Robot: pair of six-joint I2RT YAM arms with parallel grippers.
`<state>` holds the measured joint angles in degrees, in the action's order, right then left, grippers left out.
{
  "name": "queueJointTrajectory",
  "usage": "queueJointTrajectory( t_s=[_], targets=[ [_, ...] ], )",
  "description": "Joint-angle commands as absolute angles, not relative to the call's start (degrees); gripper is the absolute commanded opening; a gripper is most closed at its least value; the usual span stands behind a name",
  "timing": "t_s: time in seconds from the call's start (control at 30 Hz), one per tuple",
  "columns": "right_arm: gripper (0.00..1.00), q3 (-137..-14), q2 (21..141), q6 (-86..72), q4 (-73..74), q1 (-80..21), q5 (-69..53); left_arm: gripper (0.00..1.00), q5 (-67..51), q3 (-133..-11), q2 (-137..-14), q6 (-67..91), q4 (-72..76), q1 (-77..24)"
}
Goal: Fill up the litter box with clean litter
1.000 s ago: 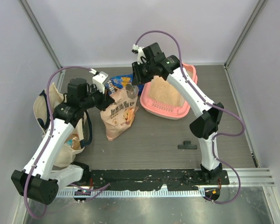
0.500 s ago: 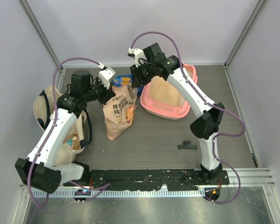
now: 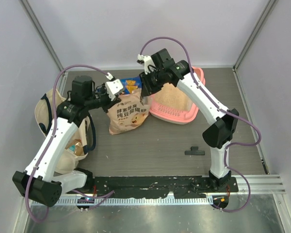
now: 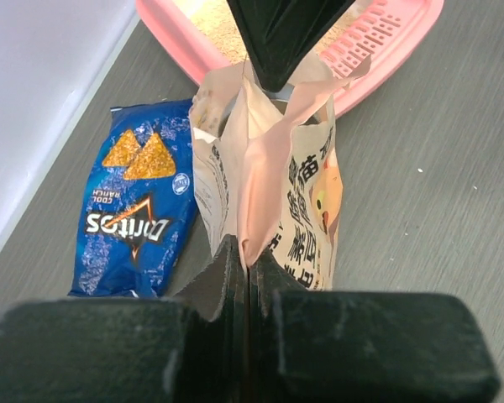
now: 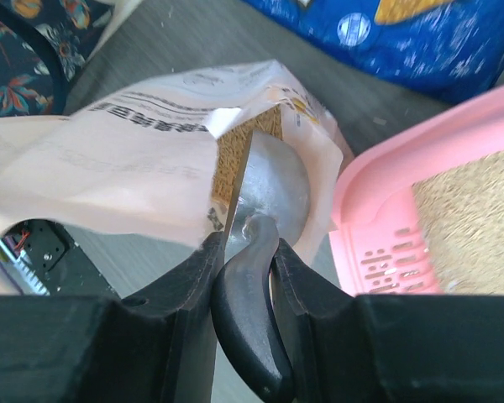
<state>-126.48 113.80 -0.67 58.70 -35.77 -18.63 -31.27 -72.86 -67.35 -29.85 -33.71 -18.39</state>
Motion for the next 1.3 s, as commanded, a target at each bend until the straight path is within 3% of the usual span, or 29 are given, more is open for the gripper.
queueJointTrajectory(
  t_s=[0.0,0.03,0.07,0.1,0.13,0.2,0.27,0.5,0.77,0.93,1.03,1.13,1.27],
  targets=[
    [0.01,-124.2,109.6,-4.7,58.5,-36.2,-20.4,0.0,-34.1,-74.1,-61.0,-28.9,-24.2,-18.8],
    [0.01,-124.0,109.4,-4.7,58.6,-36.2,-20.5,0.02,-34.4,-74.6,-62.0,-28.4,-26.5,-18.8],
    [0.01,-123.9,109.2,-4.6,58.7,-36.2,-20.5,0.1,-34.7,-75.3,-62.8,-27.3,-27.8,-18.9],
    [0.01,-123.8,109.2,-4.6,58.6,-36.2,-20.5,0.37,-35.1,-76.3,-63.5,-26.4,-28.3,-18.8],
    [0.02,-123.2,109.2,-4.5,58.7,-36.2,-20.5,0.48,-36.3,-76.5,-64.9,-25.7,-28.5,-18.9],
    [0.02,-122.4,108.6,-4.9,58.3,-36.2,-20.5,0.64,-37.3,-77.3,-66.5,-24.0,-28.0,-19.2],
    [0.01,-121.3,108.0,-5.3,57.6,-36.2,-20.0,0.67,-37.4,-78.1,-69.2,-23.8,-27.7,-20.3],
    [0.01,-119.7,107.0,-5.4,56.7,-36.4,-16.2,0.61,-37.8,-82.9,-75.7,-28.9,-34.7,-22.9],
    [0.02,-120.0,107.1,-5.4,55.9,-36.3,-10.3,0.73,-29.5,-78.6,-70.8,-32.3,-31.5,-23.0],
    [0.01,-118.3,107.0,-5.5,56.0,-36.5,-11.2,0.68,-26.1,-78.5,-72.5,-33.0,-36.4,-23.0],
    [0.01,-118.0,106.8,-5.4,56.0,-36.6,-11.2,0.6,-25.0,-77.1,-72.7,-30.4,-35.2,-22.9],
    [0.02,-117.5,106.5,-5.4,56.0,-36.7,-11.3,0.39,-25.9,-76.4,-72.6,-30.1,-35.2,-22.9],
    [0.01,-116.5,106.2,-5.2,55.9,-36.7,-11.3,0.27,-27.7,-77.1,-72.0,-27.3,-34.2,-22.9]
  ],
)
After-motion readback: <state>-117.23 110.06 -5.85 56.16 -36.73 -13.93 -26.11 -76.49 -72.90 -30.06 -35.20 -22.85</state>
